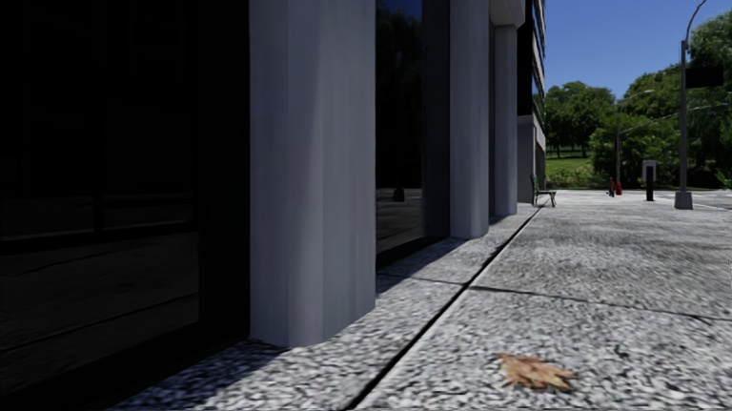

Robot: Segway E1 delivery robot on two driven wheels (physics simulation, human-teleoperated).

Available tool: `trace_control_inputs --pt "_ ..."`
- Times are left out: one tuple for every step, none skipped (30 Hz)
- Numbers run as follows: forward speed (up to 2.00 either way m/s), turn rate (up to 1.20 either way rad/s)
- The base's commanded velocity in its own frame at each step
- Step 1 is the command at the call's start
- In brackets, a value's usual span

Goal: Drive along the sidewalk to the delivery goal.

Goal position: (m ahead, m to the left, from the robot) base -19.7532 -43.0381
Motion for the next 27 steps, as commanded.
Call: trace_control_inputs --pt "2.0 -1.2" --pt "2.0 -1.2" --pt "2.0 -1.2" --pt "2.0 -1.2" --pt "2.0 -1.2" --pt "2.0 -1.2" --pt "2.0 -1.2" --pt "2.0 -0.77" --pt "2.0 -0.69" --pt "2.0 -0.47" --pt "2.0 -0.07" --pt "2.0 0.0" --pt "2.0 0.0" --pt "2.0 0.0" --pt "2.0 0.0" --pt "2.0 0.0" --pt "2.0 0.0" --pt "2.0 0.0" --pt "2.0 0.0" --pt "2.0 0.0" --pt "2.0 0.0" --pt "2.0 0.0" --pt "2.0 0.0" --pt "2.0 0.0" --pt "2.0 0.0" --pt "2.0 0.0" --pt "2.0 0.0"
